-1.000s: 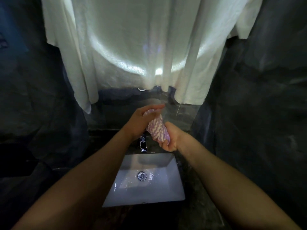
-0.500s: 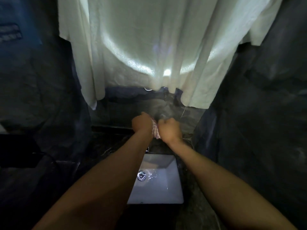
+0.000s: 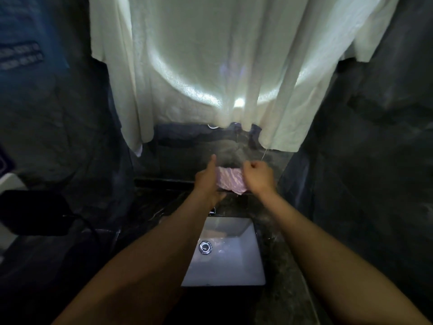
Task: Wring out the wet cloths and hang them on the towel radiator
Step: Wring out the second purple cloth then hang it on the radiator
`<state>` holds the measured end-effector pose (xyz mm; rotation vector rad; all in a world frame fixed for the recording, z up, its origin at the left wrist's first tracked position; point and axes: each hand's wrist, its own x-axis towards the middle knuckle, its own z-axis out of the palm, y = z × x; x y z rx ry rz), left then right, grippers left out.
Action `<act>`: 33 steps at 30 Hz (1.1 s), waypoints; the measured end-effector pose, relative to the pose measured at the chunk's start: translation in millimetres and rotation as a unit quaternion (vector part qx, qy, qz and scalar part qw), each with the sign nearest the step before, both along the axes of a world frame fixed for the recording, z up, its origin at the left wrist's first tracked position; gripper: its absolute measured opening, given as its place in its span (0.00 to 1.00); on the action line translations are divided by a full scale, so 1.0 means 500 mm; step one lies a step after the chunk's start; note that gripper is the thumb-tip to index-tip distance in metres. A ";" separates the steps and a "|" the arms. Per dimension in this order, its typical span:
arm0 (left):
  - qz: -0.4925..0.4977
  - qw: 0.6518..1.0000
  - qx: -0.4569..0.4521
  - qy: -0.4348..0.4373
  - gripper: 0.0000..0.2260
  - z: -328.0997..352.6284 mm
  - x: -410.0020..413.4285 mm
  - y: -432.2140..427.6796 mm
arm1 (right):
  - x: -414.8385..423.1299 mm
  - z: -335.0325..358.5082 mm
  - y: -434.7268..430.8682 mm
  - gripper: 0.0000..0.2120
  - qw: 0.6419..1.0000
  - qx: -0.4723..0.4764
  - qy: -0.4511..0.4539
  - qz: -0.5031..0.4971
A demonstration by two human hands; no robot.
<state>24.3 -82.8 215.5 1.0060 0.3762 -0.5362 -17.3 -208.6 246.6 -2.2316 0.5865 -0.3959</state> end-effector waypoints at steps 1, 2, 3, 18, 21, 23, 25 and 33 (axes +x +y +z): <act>-0.056 0.998 -0.007 0.024 0.32 -0.013 -0.006 0.005 | -0.006 -0.002 -0.014 0.20 0.999 0.048 0.003 0.000; -0.097 0.993 -0.046 0.042 0.33 -0.023 -0.019 0.007 | -0.018 -0.008 -0.025 0.20 0.995 0.096 0.013 0.000; -0.116 0.988 -0.084 0.051 0.30 -0.038 -0.028 0.006 | -0.031 -0.012 -0.032 0.21 0.990 0.142 0.026 -0.004; -0.303 0.931 -0.188 0.076 0.18 -0.176 -0.353 -0.131 | -0.504 -0.060 -0.067 0.13 0.983 0.152 -0.020 -0.104; -0.417 0.892 -0.159 0.075 0.19 -0.193 -0.458 -0.180 | -0.626 -0.033 -0.071 0.15 0.976 0.144 -0.031 -0.158; -0.486 0.863 -0.102 0.087 0.24 -0.193 -0.522 -0.200 | -0.698 -0.011 -0.078 0.15 0.976 0.132 -0.036 -0.171; -0.574 0.810 -0.074 0.097 0.32 -0.184 -0.598 -0.226 | -0.790 0.015 -0.092 0.13 0.969 0.126 -0.065 -0.202; -0.752 0.644 -0.039 0.131 0.35 -0.149 -0.852 -0.344 | -1.127 0.095 -0.147 0.21 0.881 0.129 -0.208 -0.404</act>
